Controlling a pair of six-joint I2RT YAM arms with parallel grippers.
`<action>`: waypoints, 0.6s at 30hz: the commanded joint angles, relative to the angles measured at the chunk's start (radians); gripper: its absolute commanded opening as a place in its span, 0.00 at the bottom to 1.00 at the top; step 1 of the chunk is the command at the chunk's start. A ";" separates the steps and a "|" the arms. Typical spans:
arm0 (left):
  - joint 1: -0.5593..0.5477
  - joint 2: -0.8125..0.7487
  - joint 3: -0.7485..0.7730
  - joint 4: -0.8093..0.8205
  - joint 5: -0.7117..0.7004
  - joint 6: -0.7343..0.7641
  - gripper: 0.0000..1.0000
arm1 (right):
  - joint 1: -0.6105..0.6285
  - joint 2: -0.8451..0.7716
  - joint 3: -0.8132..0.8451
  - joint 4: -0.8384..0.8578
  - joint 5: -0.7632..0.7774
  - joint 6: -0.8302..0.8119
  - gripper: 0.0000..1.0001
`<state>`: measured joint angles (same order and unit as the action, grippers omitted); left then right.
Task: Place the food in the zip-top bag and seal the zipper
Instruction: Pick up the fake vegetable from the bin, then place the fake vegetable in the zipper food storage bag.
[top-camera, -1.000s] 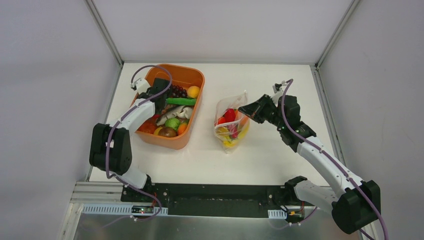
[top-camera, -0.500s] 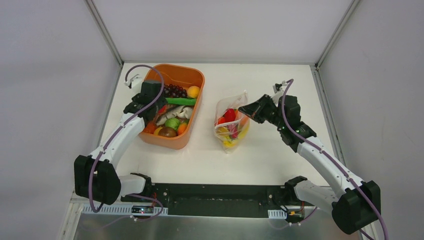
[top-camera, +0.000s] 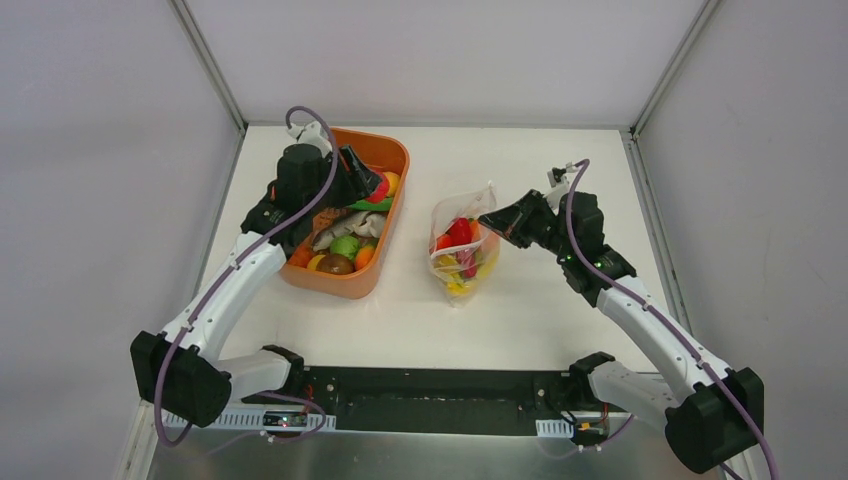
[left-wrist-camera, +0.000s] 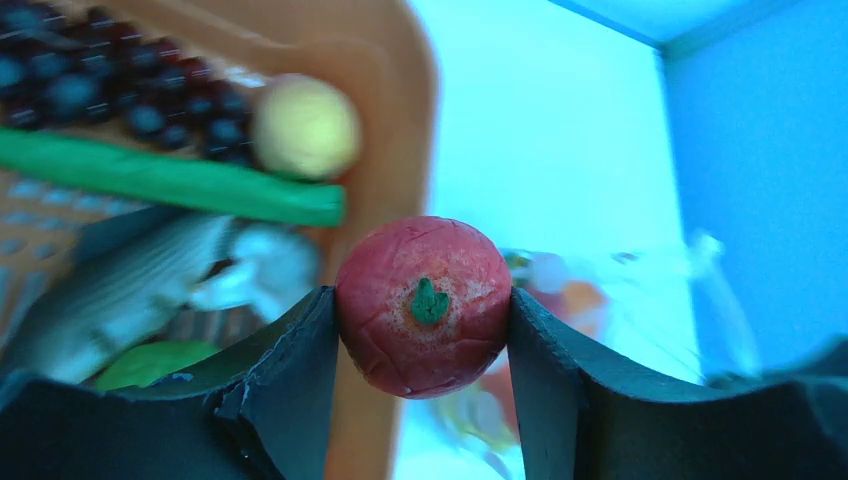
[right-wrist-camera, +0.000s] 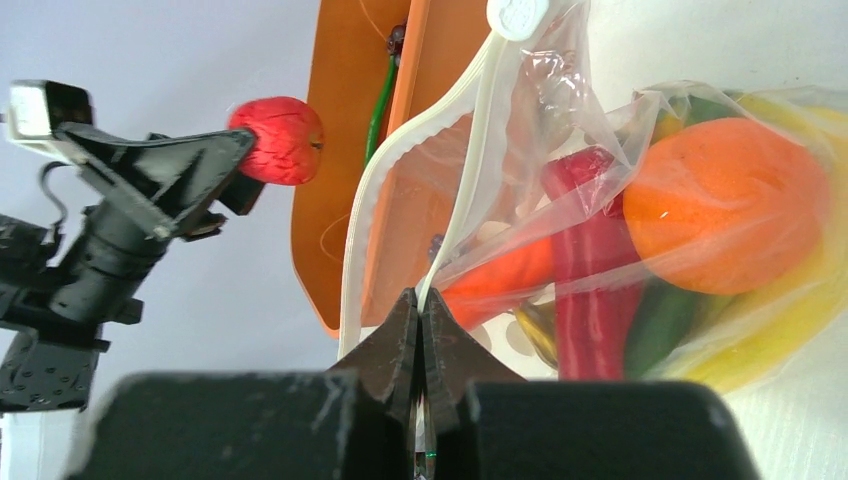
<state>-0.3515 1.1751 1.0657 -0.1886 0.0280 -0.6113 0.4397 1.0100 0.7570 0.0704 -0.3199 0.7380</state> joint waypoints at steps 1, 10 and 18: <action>-0.071 0.021 0.142 0.101 0.244 0.049 0.10 | -0.003 -0.030 0.038 0.017 -0.015 -0.020 0.00; -0.251 0.176 0.316 0.085 0.471 0.136 0.11 | -0.004 -0.030 0.038 0.021 -0.023 -0.013 0.00; -0.342 0.323 0.458 -0.137 0.427 0.286 0.11 | -0.003 -0.028 0.036 0.034 -0.019 -0.012 0.00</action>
<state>-0.6647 1.4559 1.4425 -0.2264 0.4446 -0.4252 0.4397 1.0088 0.7570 0.0704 -0.3233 0.7319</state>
